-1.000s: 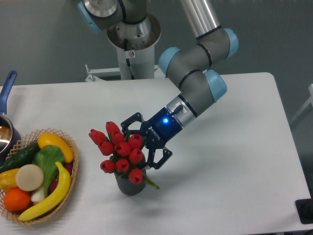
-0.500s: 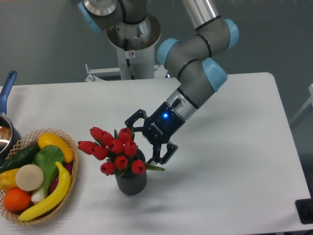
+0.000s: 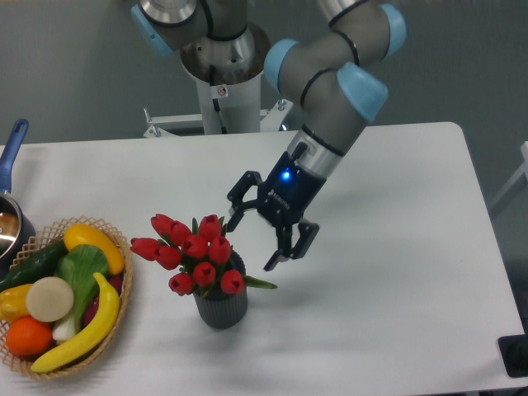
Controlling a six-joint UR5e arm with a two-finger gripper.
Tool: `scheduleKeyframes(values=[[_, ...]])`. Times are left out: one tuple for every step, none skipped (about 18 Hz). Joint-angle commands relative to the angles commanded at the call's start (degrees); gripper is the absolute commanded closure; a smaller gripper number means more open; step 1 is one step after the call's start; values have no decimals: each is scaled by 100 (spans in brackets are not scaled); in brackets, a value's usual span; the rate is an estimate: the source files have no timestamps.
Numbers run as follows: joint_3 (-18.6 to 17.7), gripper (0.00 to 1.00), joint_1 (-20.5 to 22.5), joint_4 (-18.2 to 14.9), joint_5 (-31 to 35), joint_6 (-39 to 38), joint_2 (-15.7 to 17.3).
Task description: Insert the flowers into the vase
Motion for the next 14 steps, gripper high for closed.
scheduleKeyframes(values=[[0, 0, 88, 0, 228, 35, 114], [9, 0, 167, 0, 509, 96, 237], [9, 0, 255, -9, 851, 192, 369], [9, 0, 369, -35, 1211, 246, 501], [9, 0, 440, -53, 1519, 281, 598], [-8, 0, 510, -70, 1775, 360, 720], [-17, 0, 598, -88, 1986, 491, 809], [-35, 0, 677, -158, 2127, 623, 888], [-44, 0, 808, -324, 2216, 746, 984], [-26, 0, 983, -551, 2260, 869, 1081], [-9, 0, 1168, -824, 2278, 1027, 1195], [9, 0, 1326, -1087, 2348, 1255, 1327], [9, 0, 1493, -1307, 2496, 1518, 1459], [9, 0, 1669, -1510, 2707, 1764, 1573]])
